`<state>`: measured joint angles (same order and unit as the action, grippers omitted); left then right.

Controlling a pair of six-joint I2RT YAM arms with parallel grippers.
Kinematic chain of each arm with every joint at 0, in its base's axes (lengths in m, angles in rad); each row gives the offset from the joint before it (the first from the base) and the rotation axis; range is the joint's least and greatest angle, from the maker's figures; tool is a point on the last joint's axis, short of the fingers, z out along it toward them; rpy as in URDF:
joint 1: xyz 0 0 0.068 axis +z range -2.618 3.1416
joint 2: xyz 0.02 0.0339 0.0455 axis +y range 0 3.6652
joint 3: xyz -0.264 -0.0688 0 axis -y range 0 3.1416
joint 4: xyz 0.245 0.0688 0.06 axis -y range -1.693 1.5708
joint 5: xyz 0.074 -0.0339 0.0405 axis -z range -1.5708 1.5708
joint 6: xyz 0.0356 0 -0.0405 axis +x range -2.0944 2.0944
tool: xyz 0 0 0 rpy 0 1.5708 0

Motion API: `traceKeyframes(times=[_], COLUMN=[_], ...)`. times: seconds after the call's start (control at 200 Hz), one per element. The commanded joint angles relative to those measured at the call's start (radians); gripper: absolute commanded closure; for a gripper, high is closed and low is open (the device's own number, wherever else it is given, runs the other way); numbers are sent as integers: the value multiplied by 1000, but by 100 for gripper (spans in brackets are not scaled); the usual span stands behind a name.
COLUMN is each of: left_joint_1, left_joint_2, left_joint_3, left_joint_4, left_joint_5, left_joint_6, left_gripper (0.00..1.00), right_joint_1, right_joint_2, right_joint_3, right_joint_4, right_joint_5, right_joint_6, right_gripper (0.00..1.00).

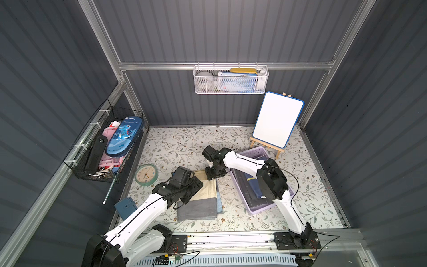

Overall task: Put the folded pillowcase in the basket
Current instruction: Pick up the pillowcase from the center of the board.

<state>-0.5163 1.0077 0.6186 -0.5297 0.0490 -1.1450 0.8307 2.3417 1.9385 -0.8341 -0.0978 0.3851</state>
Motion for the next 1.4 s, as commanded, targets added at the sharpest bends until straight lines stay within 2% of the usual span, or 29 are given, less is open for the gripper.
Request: traceKeyframes(times=[0.0, 0.065, 0.225, 0.325, 0.395, 0.62, 0.73, 0.881, 0.951, 1.011, 1.141, 1.396], left_joint_1=[4, 4, 4, 4, 5, 4, 4, 4, 4, 4, 4, 4], left_joint_2=[-8, 5, 47, 50, 32, -20, 7, 28, 22, 25, 78, 154], left_joint_3=[-59, -77, -54, -53, -58, -56, -55, -66, -79, -80, -46, -43], left_joint_4=[45, 66, 79, 66, 54, 39, 37, 16, 30, 49, 43, 29], left_joint_5=[47, 64, 44, 43, 44, 30, 25, -3, -3, -1, -48, -77], left_joint_6=[-14, -16, -9, -2, -4, -30, -21, -30, -47, -53, -57, -76], left_gripper=[16, 16, 15, 15, 15, 15, 15, 11, 7, 2, 1, 3], right_joint_1=[-16, -24, -41, -48, -51, -49, -53, -58, -74, -93, -121, -146], right_joint_2=[-19, 4, 112, 133, 140, 131, 96, 55, 53, 50, 76, 154], right_joint_3=[-2, 5, 126, 132, 129, 81, 69, 170, 219, 232, 268, 377], right_joint_4=[-10, -9, -78, -57, -54, -29, -5, -106, -138, -134, -127, -132], right_joint_5=[87, 111, 49, -7, -37, -72, -24, 203, 255, 273, 261, 245], right_joint_6=[-23, -22, -30, -30, -27, -25, -12, -76, -129, -177, -239, -230], right_gripper=[44, 44, 46, 51, 60, 100, 100, 100, 100, 100, 100, 100])
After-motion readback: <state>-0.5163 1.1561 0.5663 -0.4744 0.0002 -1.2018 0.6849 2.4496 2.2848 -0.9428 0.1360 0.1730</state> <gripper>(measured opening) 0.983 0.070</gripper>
